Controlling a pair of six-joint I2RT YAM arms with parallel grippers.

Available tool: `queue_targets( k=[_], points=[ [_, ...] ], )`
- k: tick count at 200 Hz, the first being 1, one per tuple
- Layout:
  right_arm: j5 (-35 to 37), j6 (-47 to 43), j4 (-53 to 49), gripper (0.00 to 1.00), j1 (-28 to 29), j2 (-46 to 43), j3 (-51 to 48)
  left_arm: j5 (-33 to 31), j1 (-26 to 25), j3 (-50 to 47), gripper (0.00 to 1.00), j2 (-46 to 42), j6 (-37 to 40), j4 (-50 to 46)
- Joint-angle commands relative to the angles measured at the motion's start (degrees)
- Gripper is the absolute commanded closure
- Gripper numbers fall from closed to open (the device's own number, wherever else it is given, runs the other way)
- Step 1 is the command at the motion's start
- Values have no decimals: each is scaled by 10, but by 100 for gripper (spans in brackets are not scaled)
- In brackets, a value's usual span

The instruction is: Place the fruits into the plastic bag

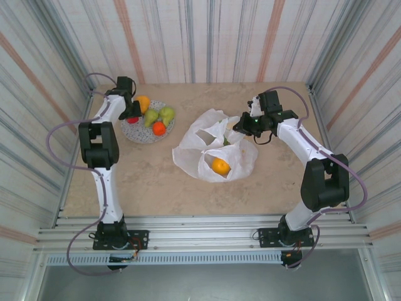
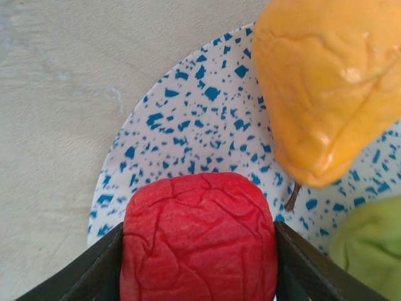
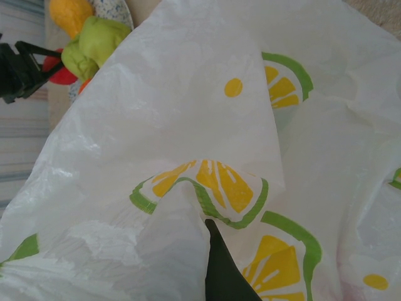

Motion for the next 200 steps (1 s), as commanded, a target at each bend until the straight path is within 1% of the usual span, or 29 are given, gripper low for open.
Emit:
queue_targets(
  k=[1,23,39,56,63,94,119,141,163,182,200],
  points=[
    [-3,-16,-7,100,-3,-7,3,0,4,-56,43,-108,-15,-2],
    [-2,-16,-7,100,-3,-8,1,35,4,-160,43,-203,-48,47],
    [-2,-17,-7,100,-4,-8,2,84,4,-235,43,-274,-70,90],
    [-1,-19,-7,100,-5,-7,3,139,0,-298,43,-346,-95,113],
    [-2,-19,-6,100,-5,-6,3,151,-6,-322,43,-376,-103,121],
    [-2,-18,-4,100,-6,-4,3,205,-61,-430,43,-510,-133,153],
    [-4,-18,-3,100,-6,2,6,226,-146,-496,44,-591,-154,170],
    [-5,-18,-2,100,-6,7,10,237,-228,-539,44,-613,-174,194],
    [-8,-14,1,100,-5,12,15,245,-296,-566,45,-595,-191,247],
    [-10,-12,1,100,-2,11,17,244,-340,-566,45,-565,-187,280],
    [-8,-12,-2,100,-1,8,17,260,-364,-567,44,-528,-184,312]
  ],
)
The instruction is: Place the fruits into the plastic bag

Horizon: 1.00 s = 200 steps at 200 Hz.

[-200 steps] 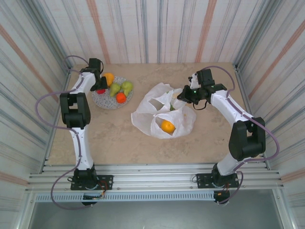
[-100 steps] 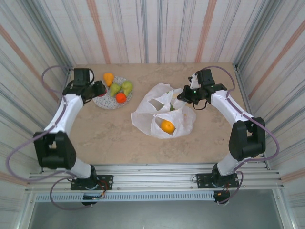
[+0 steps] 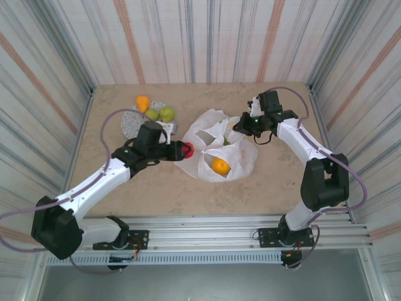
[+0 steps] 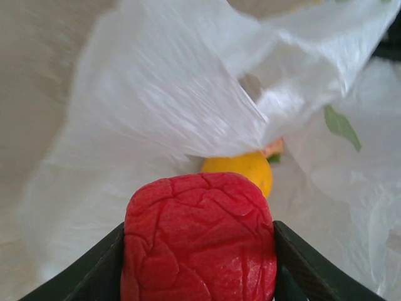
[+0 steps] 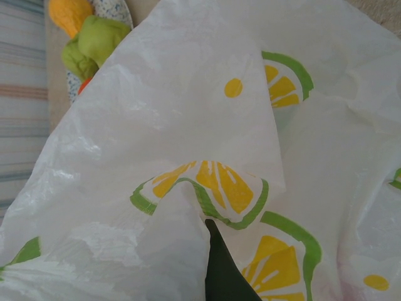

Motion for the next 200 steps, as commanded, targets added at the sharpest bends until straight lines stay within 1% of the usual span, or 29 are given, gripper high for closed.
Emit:
queue_targets(
  k=[1,42,74,89,111,133,156,200],
  points=[
    [-5,-13,-2,100,0,6,17,25,-25,-3,45,37,-9,70],
    [-2,-11,-5,100,-1,-1,16,48,-45,8,45,107,1,103],
    [-4,-9,-7,100,2,1,23,47,-47,16,45,158,-7,130],
    [-7,-8,-7,100,5,2,28,24,-46,21,46,177,-20,135],
    [-10,-12,-13,100,8,1,33,-32,-45,25,46,190,-46,146],
    [-12,-14,-13,100,10,-1,34,-55,-36,28,45,202,-67,174],
    [-16,-20,-19,100,14,2,40,-101,-35,45,45,219,-78,177],
    [-19,-21,-20,100,26,7,55,-175,-34,73,45,255,-111,212]
  ],
)
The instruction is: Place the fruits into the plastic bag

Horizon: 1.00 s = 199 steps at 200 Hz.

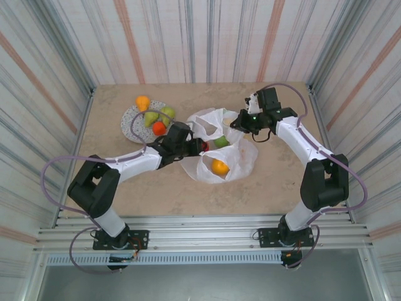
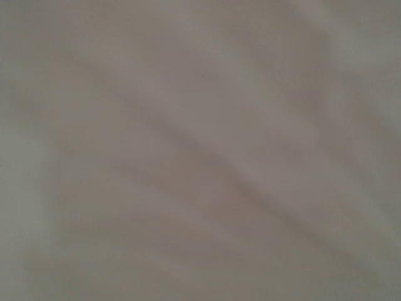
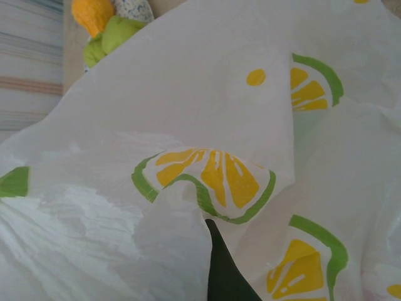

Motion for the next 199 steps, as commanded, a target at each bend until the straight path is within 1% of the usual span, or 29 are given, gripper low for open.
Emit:
queue_targets(
  k=[1,26,92,146,171,199],
  points=[
    [-13,-21,-12,100,9,8,25,-69,6,27,45,21,-30,32],
    [-16,-24,-14,100,16,14,29,-95,6,45,44,54,-49,56],
    [-21,-26,-12,100,23,23,28,-104,-1,79,40,129,-125,132],
    [-20,-30,-13,100,22,27,24,-58,-7,106,32,160,-127,149],
    [-18,-31,-13,100,22,27,22,-52,-8,105,27,159,-122,146],
    [-14,-37,-18,100,21,25,21,-49,-8,95,24,144,-108,138]
  ],
)
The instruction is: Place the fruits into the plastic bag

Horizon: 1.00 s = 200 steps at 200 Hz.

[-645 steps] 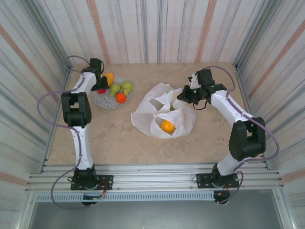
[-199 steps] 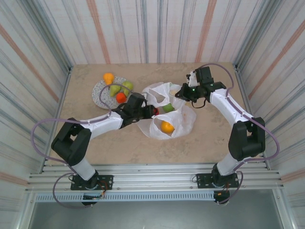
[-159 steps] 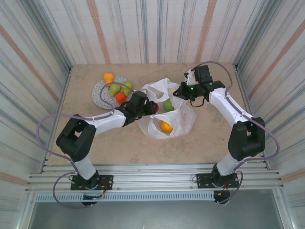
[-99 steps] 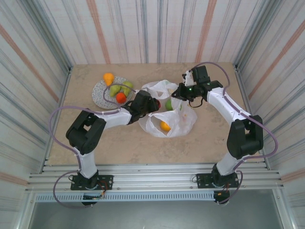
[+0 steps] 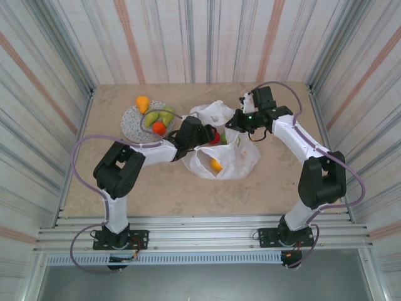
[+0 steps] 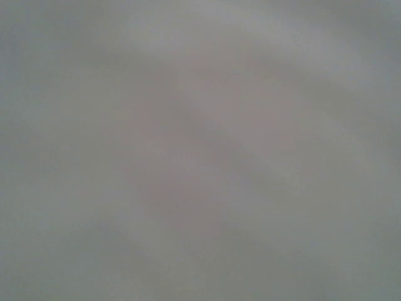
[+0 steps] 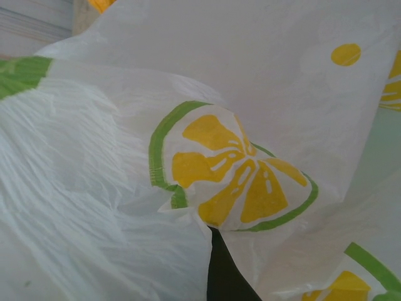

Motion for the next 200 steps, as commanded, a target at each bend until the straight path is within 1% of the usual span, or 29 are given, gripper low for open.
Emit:
queue_targets(
  k=[1,40,90,120,141,166,200],
  points=[
    [-3,-22,-17,100,2,7,5,9,-3,2,24,-9,13,1],
    [0,-30,-21,100,-8,1,-5,30,-3,-28,21,-54,46,-18],
    [-1,-44,-35,100,-35,-8,-1,92,3,-112,19,-152,102,-23],
    [-5,-46,-36,100,-37,-5,0,137,14,-154,18,-207,127,-33],
    [-6,-46,-35,100,-37,-2,-2,155,18,-175,17,-247,147,-36],
    [-8,-47,-36,100,-37,-1,-2,171,20,-187,17,-288,180,-66],
    [-7,-52,-41,100,-38,-3,-4,191,44,-216,15,-357,213,-80]
  ],
)
